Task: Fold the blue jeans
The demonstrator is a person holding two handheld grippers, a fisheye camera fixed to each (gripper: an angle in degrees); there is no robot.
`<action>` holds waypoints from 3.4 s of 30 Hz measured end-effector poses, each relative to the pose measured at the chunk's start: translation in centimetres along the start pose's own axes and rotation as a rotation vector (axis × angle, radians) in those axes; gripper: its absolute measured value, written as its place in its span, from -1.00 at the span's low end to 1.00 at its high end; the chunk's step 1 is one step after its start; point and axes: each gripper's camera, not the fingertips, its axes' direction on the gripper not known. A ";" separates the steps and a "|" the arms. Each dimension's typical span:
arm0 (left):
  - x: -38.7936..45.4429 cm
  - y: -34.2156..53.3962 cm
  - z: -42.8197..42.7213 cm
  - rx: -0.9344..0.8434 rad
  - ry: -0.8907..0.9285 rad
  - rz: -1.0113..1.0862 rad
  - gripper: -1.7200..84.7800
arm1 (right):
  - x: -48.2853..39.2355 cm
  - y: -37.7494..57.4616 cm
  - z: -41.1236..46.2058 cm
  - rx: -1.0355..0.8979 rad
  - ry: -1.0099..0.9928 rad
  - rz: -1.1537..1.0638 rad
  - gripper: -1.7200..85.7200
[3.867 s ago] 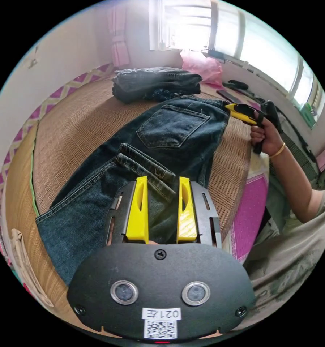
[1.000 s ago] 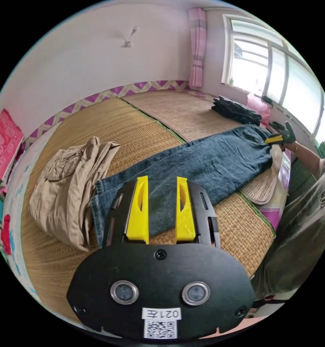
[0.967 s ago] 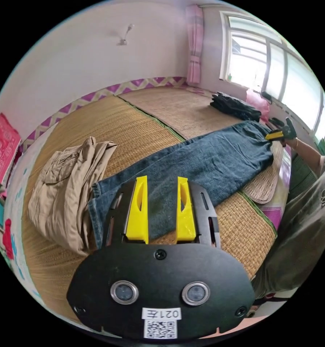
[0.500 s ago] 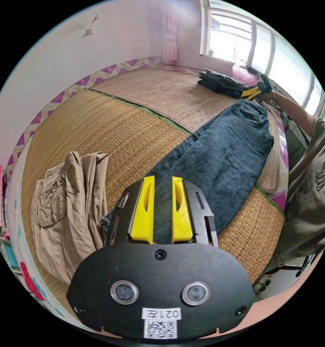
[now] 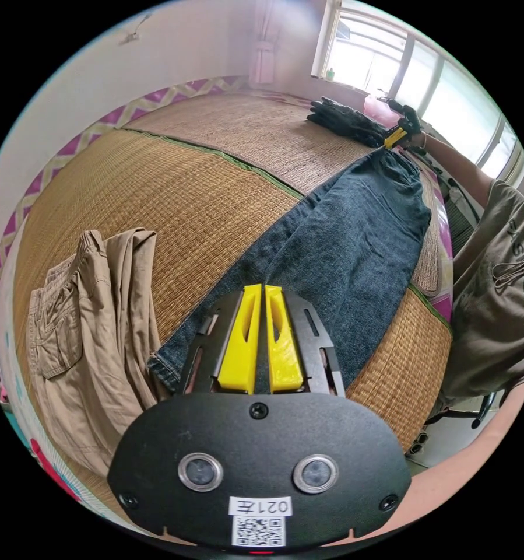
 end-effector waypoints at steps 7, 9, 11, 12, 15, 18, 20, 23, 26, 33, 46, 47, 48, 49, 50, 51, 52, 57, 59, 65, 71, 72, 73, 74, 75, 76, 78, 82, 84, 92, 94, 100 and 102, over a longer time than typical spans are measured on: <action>6.1 3.6 -9.1 0.214 -0.096 0.100 -0.98 | -8.1 3.9 -7.1 0.130 0.115 -0.121 -0.98; 9.9 6.7 -12.7 0.274 -0.121 0.146 -0.98 | -12.0 6.3 -9.4 0.189 0.131 -0.145 -0.98; 14.0 10.6 -15.5 0.306 -0.128 0.167 -0.98 | -17.7 10.0 -11.2 0.223 0.147 -0.165 -0.98; 16.5 13.4 -16.7 0.327 -0.133 0.173 -0.98 | -19.1 11.0 -11.4 0.226 0.149 -0.164 -0.98; 22.1 20.5 -17.0 0.360 -0.065 0.143 -0.98 | -25.7 15.1 -10.5 0.183 0.130 -0.131 -0.98; 25.4 26.6 -13.3 0.347 -0.006 0.061 -0.98 | -30.0 18.3 -6.9 0.101 0.110 -0.056 -0.98; 25.6 29.5 -9.6 0.329 0.048 -0.011 -0.98 | -31.2 20.5 -2.7 0.035 0.066 0.017 -0.98; 24.3 32.9 -3.5 0.317 0.140 -0.127 -0.98 | -30.9 23.0 1.8 0.001 0.019 0.105 -0.98; 22.7 35.5 -1.7 0.393 0.228 -0.208 -0.98 | -30.4 24.5 2.0 0.060 -0.034 0.173 -0.98; 21.8 39.8 -7.4 0.716 0.196 -0.242 -0.98 | -30.2 27.1 -4.6 0.390 -0.010 0.215 -0.92; 5.4 34.5 4.8 0.309 0.262 -0.681 -0.98 | -17.3 24.0 3.4 0.077 0.247 0.609 -0.92; 4.9 34.7 5.0 0.311 0.284 -0.691 -0.98 | -17.0 23.4 3.8 0.057 0.270 0.590 -0.95; 4.1 35.1 5.4 0.310 0.323 -0.709 -0.98 | -16.8 23.1 4.1 0.045 0.284 0.588 -0.95; 3.3 35.3 5.7 0.306 0.354 -0.733 -0.98 | -16.5 22.6 4.4 0.039 0.296 0.575 -0.96; 2.9 35.4 5.9 0.303 0.367 -0.745 -0.98 | -16.0 22.1 4.6 0.029 0.297 0.567 -0.97; 2.1 35.2 6.2 0.293 0.390 -0.767 -0.98 | -15.7 21.8 4.7 0.027 0.297 0.570 -0.97; 1.4 34.8 6.5 0.285 0.397 -0.780 -0.98 | -15.0 21.3 4.9 0.021 0.297 0.576 -0.97; -1.1 32.2 7.6 0.297 0.358 -0.804 -0.98 | -12.2 18.9 5.8 -0.001 0.282 0.606 -0.98; -1.9 31.9 8.4 0.302 0.358 -0.815 -0.98 | -11.7 18.2 6.2 -0.008 0.289 0.624 -0.98; -0.2 35.1 8.8 0.367 0.454 -0.834 -0.98 | -15.6 18.8 5.9 -0.043 0.329 0.600 -0.98; 5.8 37.4 4.3 0.587 0.404 -0.681 -0.98 | -23.7 21.1 6.0 -0.009 0.273 0.474 -0.98; 7.1 37.6 3.2 0.658 0.407 -0.639 -0.98 | -24.2 21.5 6.3 -0.014 0.298 0.470 -0.98; 8.4 37.7 2.1 0.731 0.408 -0.609 -0.98 | -25.2 22.1 6.6 0.003 0.345 0.457 -0.98; 9.1 37.6 1.6 0.762 0.408 -0.596 -0.98 | -25.8 22.4 6.7 0.008 0.371 0.458 -0.98; 10.5 37.3 0.8 0.807 0.410 -0.571 -0.98 | -26.0 22.4 6.7 0.002 0.386 0.462 -0.98; 12.1 36.6 0.1 0.820 0.416 -0.546 -0.98 | -26.4 22.1 6.7 -0.038 0.423 0.483 -0.98; 14.8 35.2 -0.5 0.789 0.412 -0.501 -0.98 | -27.5 22.0 5.6 -0.018 0.481 0.527 -0.98; 22.6 32.5 -0.9 0.609 0.318 -0.418 -0.98 | -32.8 22.7 3.7 0.234 0.363 0.419 -0.98; 25.8 32.2 -0.7 0.557 0.264 -0.392 -0.98 | -34.1 22.4 6.1 0.097 0.313 0.358 -0.98; 34.3 35.4 1.7 0.489 0.193 -0.515 -0.98 | -35.8 28.9 7.8 0.233 0.326 0.681 -0.93; 36.2 39.0 0.8 0.573 0.162 -0.676 -0.98 | -37.0 31.7 6.4 0.423 0.299 0.807 -0.88; 40.8 48.9 -1.0 0.755 0.077 -1.121 -0.91 | -40.9 40.0 7.9 0.746 0.102 1.226 -0.73; 41.7 50.0 -0.9 0.767 0.069 -1.187 -0.86 | -41.6 41.7 9.7 0.791 0.029 1.329 -0.73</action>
